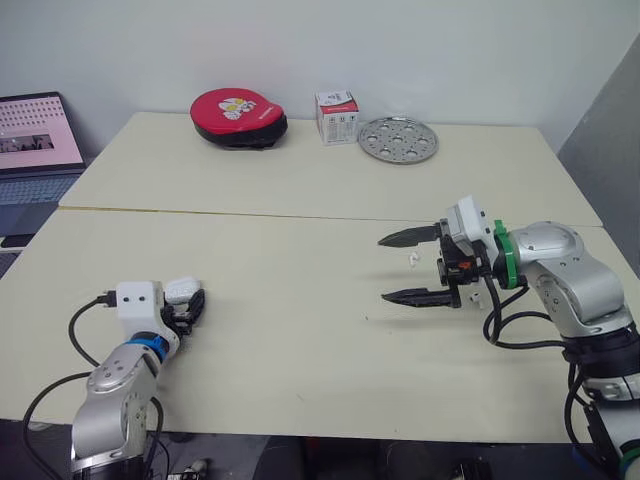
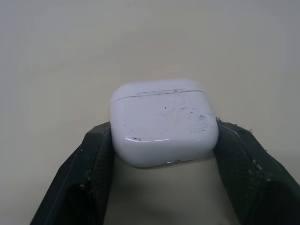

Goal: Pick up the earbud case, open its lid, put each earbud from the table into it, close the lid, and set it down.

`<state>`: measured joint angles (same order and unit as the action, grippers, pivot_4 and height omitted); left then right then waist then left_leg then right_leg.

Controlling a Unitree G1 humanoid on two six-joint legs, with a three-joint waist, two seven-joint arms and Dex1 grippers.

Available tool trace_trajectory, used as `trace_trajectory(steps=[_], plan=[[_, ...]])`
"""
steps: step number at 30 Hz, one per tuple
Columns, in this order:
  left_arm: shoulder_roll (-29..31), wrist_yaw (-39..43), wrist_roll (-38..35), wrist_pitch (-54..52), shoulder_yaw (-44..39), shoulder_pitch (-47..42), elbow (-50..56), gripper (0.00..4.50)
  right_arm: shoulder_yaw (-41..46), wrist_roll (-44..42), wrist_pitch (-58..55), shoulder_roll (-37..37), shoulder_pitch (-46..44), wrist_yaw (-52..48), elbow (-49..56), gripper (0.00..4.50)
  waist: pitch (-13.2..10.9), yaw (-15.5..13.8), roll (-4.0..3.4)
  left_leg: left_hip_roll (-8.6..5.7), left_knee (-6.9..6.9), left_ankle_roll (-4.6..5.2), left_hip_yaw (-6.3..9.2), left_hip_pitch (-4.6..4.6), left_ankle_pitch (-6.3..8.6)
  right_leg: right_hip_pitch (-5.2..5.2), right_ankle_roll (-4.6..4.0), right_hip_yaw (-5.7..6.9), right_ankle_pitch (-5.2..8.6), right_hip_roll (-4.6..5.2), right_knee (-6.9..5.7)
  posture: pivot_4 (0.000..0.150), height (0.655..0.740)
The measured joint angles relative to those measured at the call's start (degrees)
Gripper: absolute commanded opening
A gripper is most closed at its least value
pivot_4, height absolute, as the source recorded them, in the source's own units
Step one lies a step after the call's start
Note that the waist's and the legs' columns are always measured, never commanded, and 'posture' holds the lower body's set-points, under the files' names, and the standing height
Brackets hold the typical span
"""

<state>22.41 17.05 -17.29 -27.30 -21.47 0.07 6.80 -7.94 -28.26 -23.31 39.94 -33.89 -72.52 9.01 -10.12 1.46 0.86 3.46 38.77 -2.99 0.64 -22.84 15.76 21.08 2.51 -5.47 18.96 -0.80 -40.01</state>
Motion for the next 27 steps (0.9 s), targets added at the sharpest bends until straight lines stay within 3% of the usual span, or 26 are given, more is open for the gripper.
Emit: trace_trajectory(steps=[7,13,18,27], plan=[[2.9,4.3,0.8,2.9,1.8,1.4,-0.9,2.79,1.8,-0.1,-0.9,2.9,2.2,0.1,1.6,4.5,0.1,0.0,-0.18,-0.02,-0.01,0.0,-0.02,-0.03,0.0,0.01,0.0,-0.02,0.0,0.01,0.08,0.15,0.74],[3.6,14.3,0.2,7.8,8.9,4.5,3.0,2.79,6.1,-3.4,-5.3,6.0,7.0,1.7,6.6,4.5,0.1,-0.2,-0.17,-0.01,-0.01,0.0,-0.06,-0.12,0.0,0.01,0.02,-0.05,0.01,0.15,0.18,0.15,0.74],[3.7,24.8,0.1,13.1,20.7,4.8,6.4,2.79,11.0,-11.8,-18.1,6.8,13.0,9.3,14.3,4.5,0.1,0.1,-0.09,-0.05,-0.02,0.0,-0.1,-0.13,0.0,0.04,0.01,-0.07,0.01,0.0,0.16,0.15,0.74],[2.3,32.3,1.4,21.9,30.3,-1.4,6.4,2.79,10.1,-23.3,-43.2,2.7,15.2,27.3,19.7,4.5,0.0,0.4,-0.03,0.01,-0.04,0.01,-0.31,-0.19,0.0,0.16,0.0,-0.12,0.01,-0.17,0.12,0.15,0.74]])
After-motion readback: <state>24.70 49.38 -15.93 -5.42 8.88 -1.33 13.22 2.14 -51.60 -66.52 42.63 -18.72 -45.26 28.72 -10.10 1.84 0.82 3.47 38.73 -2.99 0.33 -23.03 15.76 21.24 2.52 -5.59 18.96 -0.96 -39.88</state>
